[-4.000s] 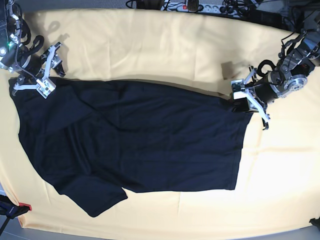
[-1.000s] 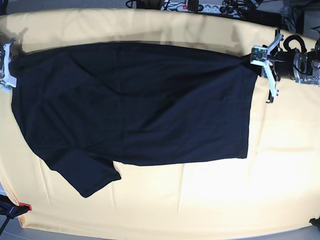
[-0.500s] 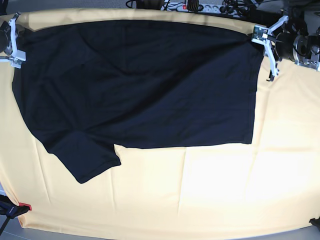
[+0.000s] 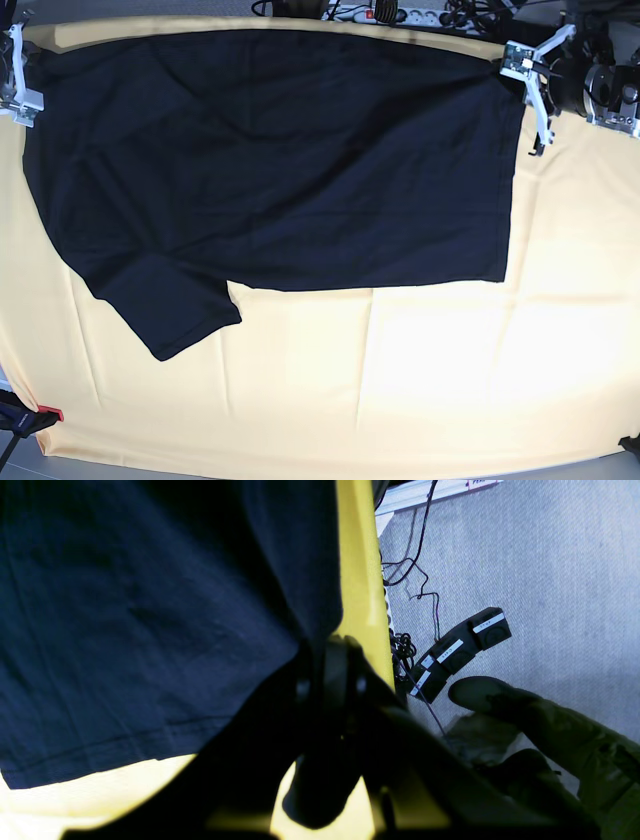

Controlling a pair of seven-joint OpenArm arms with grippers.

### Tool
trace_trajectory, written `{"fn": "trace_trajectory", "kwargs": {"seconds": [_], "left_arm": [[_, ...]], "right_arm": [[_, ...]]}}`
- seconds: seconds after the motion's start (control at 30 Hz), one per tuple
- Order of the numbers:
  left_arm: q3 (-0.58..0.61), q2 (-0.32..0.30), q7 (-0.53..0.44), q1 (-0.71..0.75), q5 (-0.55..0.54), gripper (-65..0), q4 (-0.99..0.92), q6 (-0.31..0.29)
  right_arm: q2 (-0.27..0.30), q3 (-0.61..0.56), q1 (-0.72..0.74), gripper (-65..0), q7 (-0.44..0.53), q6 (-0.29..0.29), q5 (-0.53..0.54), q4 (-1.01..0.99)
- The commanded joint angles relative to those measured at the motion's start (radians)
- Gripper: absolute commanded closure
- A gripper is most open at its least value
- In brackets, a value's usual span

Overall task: Fold the T-shirt properly
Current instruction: 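Pull the shirt further toward the robot with both grippers, then release with the left gripper and grasp the shirt's hem corner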

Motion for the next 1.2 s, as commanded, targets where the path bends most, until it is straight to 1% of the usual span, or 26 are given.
{"fn": "trace_trajectory", "kwargs": {"seconds": [0.0, 0.13, 0.17, 0.2, 0.27, 0.3, 0.33, 0.37, 0.4, 0.47, 0.57, 0.63, 0.73, 0.83, 0.93, 1.0, 1.03, 1.07, 1.13, 1.17], "left_arm": [[-0.011, -0.028, -0.012, -0.006, -0.012, 0.0, 0.011, -0.005], [-0.011, -0.028, -0.011, -0.006, -0.011, 0.0, 0.011, -0.005], [-0.011, -0.028, -0.011, -0.006, -0.011, -1.9, 0.011, -0.005], [-0.011, -0.028, -0.011, -0.006, -0.011, -8.2, 0.011, -0.005], [-0.011, -0.029, -0.011, -0.006, -0.012, -23.5, 0.011, -0.005], [-0.011, -0.032, -0.011, -0.006, -0.012, -30.8, 0.011, -0.005], [-0.011, -0.039, -0.011, -0.006, -0.012, -37.0, 0.011, -0.005], [-0.011, -0.048, -0.011, -0.006, -0.012, -41.0, 0.011, -0.005], [-0.011, -0.058, -0.011, -0.006, -0.012, -42.9, 0.011, -0.005], [-0.011, -0.081, -0.011, -0.006, -0.011, -43.5, 0.011, -0.005], [-0.011, -0.082, -0.01, -0.012, 0.004, -43.5, 0.015, -0.005], [-0.013, -0.082, -0.009, -0.011, 0.017, -43.5, 0.023, -0.005], [-0.013, -0.082, 0.026, -0.011, 0.018, -43.5, 0.043, -0.005], [-0.013, -0.082, 0.072, -0.012, 0.018, -43.5, 0.068, -0.005], [-0.013, -0.082, 0.092, -0.011, 0.017, -43.5, 0.087, -0.005], [-0.013, -0.082, 0.095, -0.011, 0.016, -43.5, 0.089, -0.005], [-0.013, -0.082, 0.108, -0.011, 0.013, -43.5, 0.089, -0.005], [-0.013, -0.082, 0.126, -0.012, 0.009, -43.5, 0.09, 0.013], [-0.013, -0.082, 0.179, -0.023, -0.02, -43.4, 0.092, 0.156], [-0.013, -0.082, 0.204, -0.043, -0.041, -43.4, 0.092, 0.217]], "right_arm": [[0.024, 0.015, 0.002, 0.0, -0.016, 0.001, 0.0, 0.007], [0.025, 0.015, 0.003, 0.0, -0.016, 0.001, 0.0, 0.007], [0.025, 0.015, 0.003, -5.5, -0.016, -0.002, 0.0, 0.007], [0.025, 0.015, 0.003, -13.3, -0.016, -0.002, 0.0, 0.007], [0.025, 0.015, 0.003, -28.9, -0.016, 0.001, 0.0, 0.008], [0.025, 0.015, 0.003, -34.4, -0.016, 0.001, 0.0, 0.008], [0.025, 0.015, 0.003, -36.7, -0.016, 0.001, 0.0, 0.008], [0.025, 0.015, 0.003, -36.6, -0.016, 0.001, 0.0, 0.008], [0.026, 0.015, 0.003, -36.6, -0.016, 0.001, 0.0, 0.008], [0.026, 0.016, 0.005, -36.4, -0.016, 0.001, 0.0, 0.016], [0.027, 0.032, 0.008, -36.4, -0.016, 0.001, 0.003, 0.05], [0.027, 0.069, 0.008, -36.4, -0.016, 0.001, 0.031, 0.09], [0.028, 0.168, 0.008, -36.4, -0.016, -0.006, 0.125, 0.163], [0.027, 0.292, 0.008, -36.4, -0.016, -0.053, 0.272, 0.216], [0.027, 0.393, 0.008, -36.4, -0.016, -0.043, 0.323, 0.237], [0.027, 0.438, 0.008, -36.4, -0.016, -0.021, 0.344, 0.237], [0.027, 0.452, 0.008, -36.4, -0.016, -0.019, 0.343, 0.237], [0.027, 0.463, 0.008, -36.4, -0.016, -0.019, 0.339, 0.237], [0.027, 0.47, 0.008, -36.4, -0.016, -0.021, 0.326, 0.236], [0.027, 0.469, 0.008, -36.4, -0.016, -0.021, 0.299, 0.235]]}}
